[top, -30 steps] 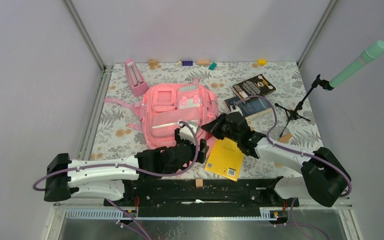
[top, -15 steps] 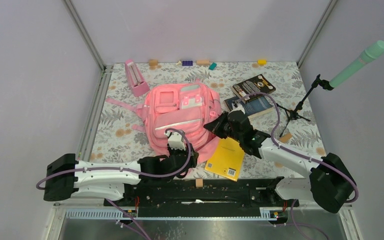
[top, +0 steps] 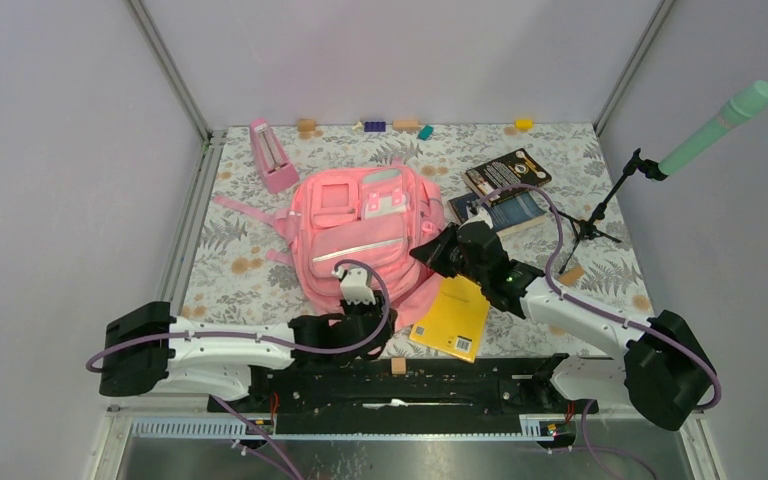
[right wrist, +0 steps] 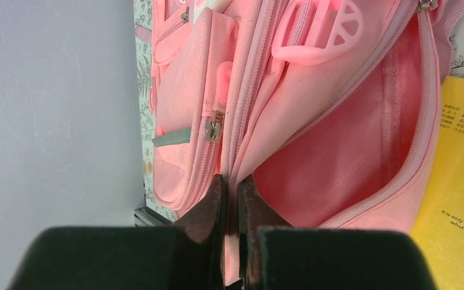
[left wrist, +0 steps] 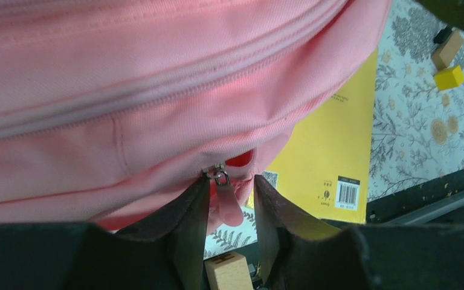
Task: Pack the student bag
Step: Unzip the student bag at the center of the board.
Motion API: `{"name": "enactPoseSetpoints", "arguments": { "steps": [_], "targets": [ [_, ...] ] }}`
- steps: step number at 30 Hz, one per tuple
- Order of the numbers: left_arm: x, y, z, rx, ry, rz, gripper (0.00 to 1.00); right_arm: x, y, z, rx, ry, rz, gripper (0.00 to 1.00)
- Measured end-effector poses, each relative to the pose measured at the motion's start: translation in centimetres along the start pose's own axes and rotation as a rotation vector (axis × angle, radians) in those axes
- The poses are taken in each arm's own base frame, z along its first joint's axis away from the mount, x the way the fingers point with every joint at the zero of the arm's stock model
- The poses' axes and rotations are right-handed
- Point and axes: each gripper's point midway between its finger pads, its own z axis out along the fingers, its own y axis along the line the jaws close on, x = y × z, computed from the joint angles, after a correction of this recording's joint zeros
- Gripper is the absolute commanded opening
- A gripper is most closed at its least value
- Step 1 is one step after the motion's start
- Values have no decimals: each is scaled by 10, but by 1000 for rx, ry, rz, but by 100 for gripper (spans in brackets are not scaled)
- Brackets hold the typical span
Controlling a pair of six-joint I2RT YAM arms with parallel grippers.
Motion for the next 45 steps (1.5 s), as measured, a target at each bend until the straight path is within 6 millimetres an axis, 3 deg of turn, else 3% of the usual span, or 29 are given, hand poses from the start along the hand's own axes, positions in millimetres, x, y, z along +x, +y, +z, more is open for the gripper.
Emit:
{"name": "enactPoseSetpoints", "arguments": {
  "steps": [5,10,14,20,26,31,45],
  "targets": [
    [14,0,-2,-14,34,24,32,0,1,-2,-1,0,-1,0],
    [18,2,-3,-26,44,13,8,0,3,-4,-8,0,-2,0],
    [14,1,-6,-21,37,4,0,1,3,-7,-6,2,-9,0],
    [6,1,-13,15,67,42,0,-3,0,-9,3,-7,-47,0],
    [1,-1,-20,103,151,100,0,-23,-16,-7,54,-28,-78,0],
    [-3,-1,-26,174,189,129,0,-34,-18,-5,57,-28,-105,0],
    [-13,59,-15,64,234,97,0,-55,-37,-7,111,-56,-138,0]
  ]
}}
